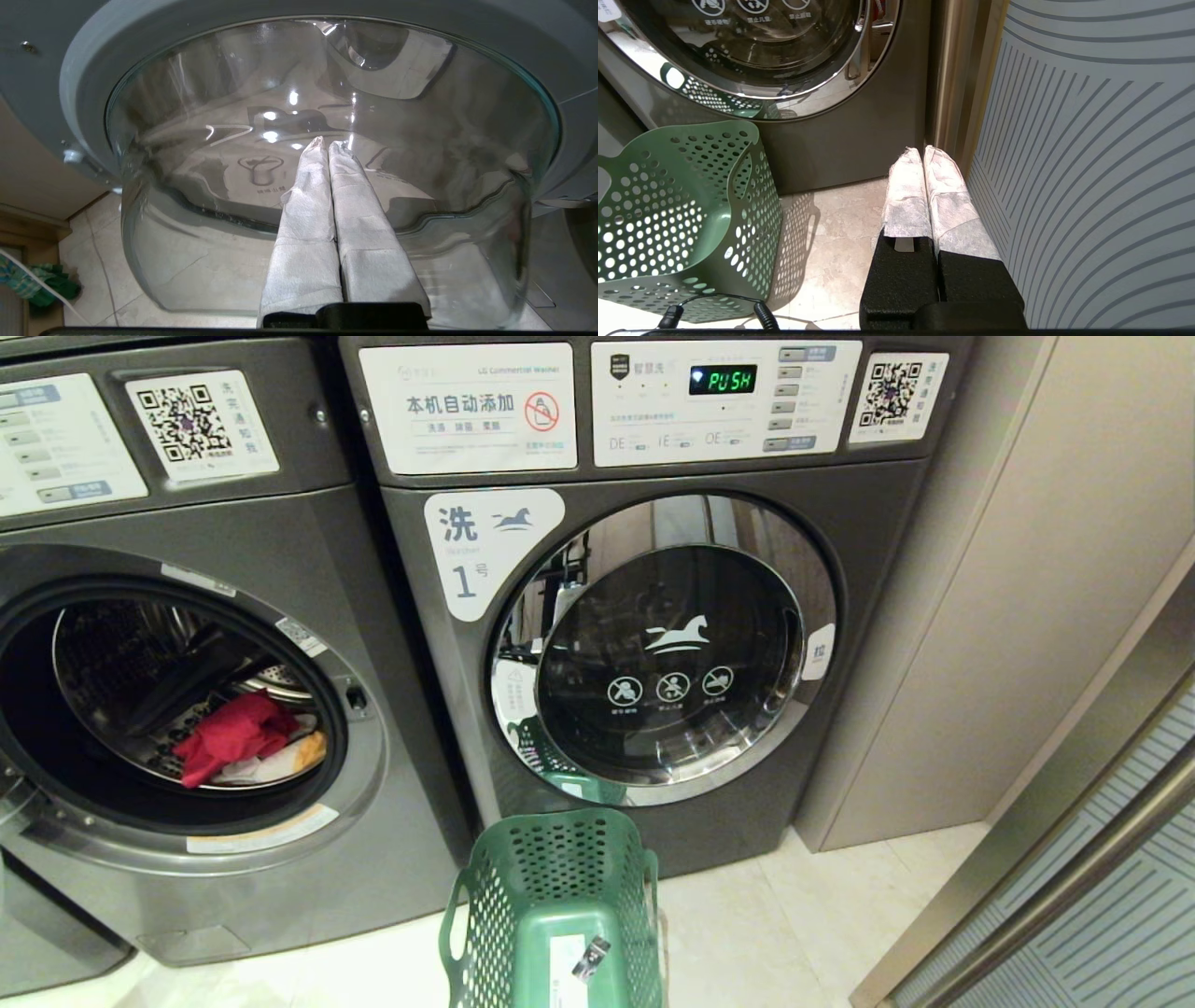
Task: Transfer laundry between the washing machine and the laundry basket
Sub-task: Open the lid of the washing machine, then pick a cloth and place it into the basket
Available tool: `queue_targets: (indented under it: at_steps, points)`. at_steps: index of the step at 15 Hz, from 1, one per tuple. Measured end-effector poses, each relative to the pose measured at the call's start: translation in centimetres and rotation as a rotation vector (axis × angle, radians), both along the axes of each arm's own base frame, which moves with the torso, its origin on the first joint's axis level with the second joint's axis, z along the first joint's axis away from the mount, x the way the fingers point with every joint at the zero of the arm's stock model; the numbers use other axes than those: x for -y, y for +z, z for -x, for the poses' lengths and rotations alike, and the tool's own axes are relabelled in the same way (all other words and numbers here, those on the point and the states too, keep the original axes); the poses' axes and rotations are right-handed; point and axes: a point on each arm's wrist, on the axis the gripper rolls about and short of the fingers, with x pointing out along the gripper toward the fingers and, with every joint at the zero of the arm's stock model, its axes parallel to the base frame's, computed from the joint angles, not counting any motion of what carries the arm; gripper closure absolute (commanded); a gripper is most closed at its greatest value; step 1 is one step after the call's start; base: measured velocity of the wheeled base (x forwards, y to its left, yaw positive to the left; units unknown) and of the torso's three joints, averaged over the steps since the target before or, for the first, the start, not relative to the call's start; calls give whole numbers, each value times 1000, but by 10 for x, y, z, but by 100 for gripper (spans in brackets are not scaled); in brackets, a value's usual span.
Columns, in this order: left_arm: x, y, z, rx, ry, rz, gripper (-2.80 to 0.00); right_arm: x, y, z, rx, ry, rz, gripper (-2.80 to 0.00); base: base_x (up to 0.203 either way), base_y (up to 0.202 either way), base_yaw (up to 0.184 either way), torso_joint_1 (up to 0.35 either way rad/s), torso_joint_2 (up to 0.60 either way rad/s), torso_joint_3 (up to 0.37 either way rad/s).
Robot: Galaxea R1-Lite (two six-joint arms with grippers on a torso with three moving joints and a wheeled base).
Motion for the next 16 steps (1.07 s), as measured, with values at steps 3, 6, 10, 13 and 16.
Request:
queue_targets:
  at_steps: [3, 6, 10, 13, 16]
  points:
    - [-1, 1, -2, 4, -4, -19, 0, 0, 0, 0, 0, 0, 0, 0, 0, 0, 0, 0, 0, 0]
    - [-3, 3, -2, 14, -1, -47, 0, 0, 0, 0, 0, 0, 0, 0, 0, 0, 0, 0, 0, 0]
    - [5, 13, -3, 29, -15, -73, 0, 0, 0, 0, 0, 0, 0, 0, 0, 0, 0, 0, 0, 0]
    - [52, 43, -14, 74, -159, -103, 0, 0, 0, 0, 0, 0, 0, 0, 0, 0, 0, 0, 0, 0]
    - [151, 44, -27, 98, -405, -33, 0, 0, 0, 0, 0, 0, 0, 0, 0, 0, 0, 0, 0, 0]
